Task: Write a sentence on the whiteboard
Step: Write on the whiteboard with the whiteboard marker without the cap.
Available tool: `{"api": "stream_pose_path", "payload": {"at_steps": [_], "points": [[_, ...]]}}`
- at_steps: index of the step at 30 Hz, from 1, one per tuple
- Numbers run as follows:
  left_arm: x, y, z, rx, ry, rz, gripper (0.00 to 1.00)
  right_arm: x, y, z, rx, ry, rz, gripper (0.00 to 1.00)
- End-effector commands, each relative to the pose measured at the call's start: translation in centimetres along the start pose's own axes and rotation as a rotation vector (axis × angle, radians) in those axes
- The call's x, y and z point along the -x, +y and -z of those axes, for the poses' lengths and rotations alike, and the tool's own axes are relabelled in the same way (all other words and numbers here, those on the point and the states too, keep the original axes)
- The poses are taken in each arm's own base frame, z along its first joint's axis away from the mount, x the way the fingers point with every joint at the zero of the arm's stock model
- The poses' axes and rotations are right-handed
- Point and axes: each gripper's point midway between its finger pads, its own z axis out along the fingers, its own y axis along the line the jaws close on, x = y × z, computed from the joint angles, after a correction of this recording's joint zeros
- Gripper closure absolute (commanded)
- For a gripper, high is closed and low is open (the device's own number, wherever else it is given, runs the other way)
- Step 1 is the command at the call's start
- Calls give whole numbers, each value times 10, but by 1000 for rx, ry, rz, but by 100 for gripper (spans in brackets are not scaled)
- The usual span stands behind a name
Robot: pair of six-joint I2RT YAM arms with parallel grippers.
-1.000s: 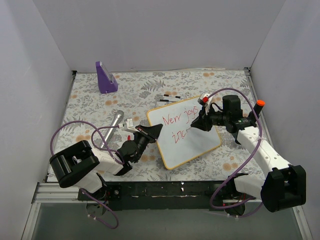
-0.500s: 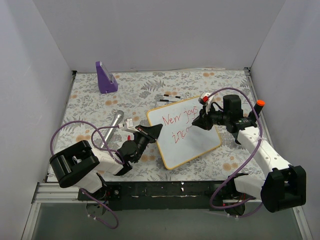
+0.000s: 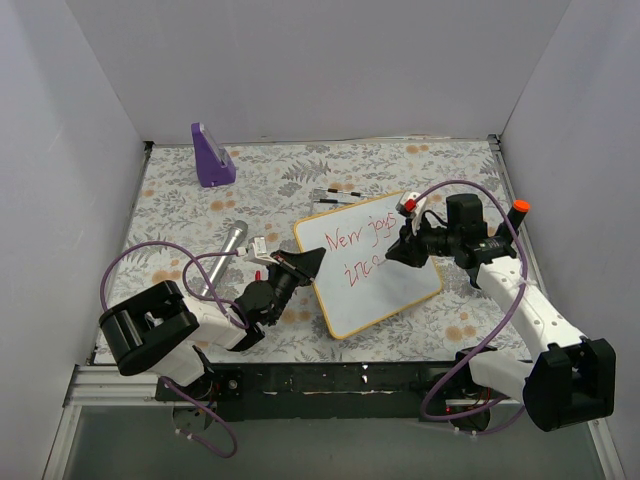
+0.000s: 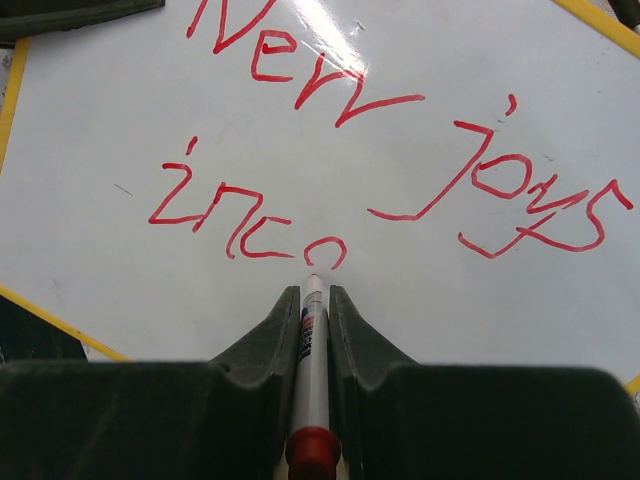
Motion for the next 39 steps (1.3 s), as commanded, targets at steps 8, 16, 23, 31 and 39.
{"api": "stream_pose_path", "payload": {"at_steps": [8, 16, 23, 31, 39], "points": [[28, -50, 1, -181, -95, 67, 100, 12, 11, -1, 65, -34, 6, 99], [28, -51, 1, -183, -95, 69, 100, 25, 3, -6, 58, -62, -2, 99], [28, -50, 1, -180, -93, 67, 100, 36, 0, -6, 53, -90, 2, 99], [28, -51, 0, -183, -94, 64, 100, 28, -1, -7, 44, -67, -4, 99], [28, -52, -1, -185, -96, 61, 100, 14, 4, -2, 42, -30, 4, 99]]}}
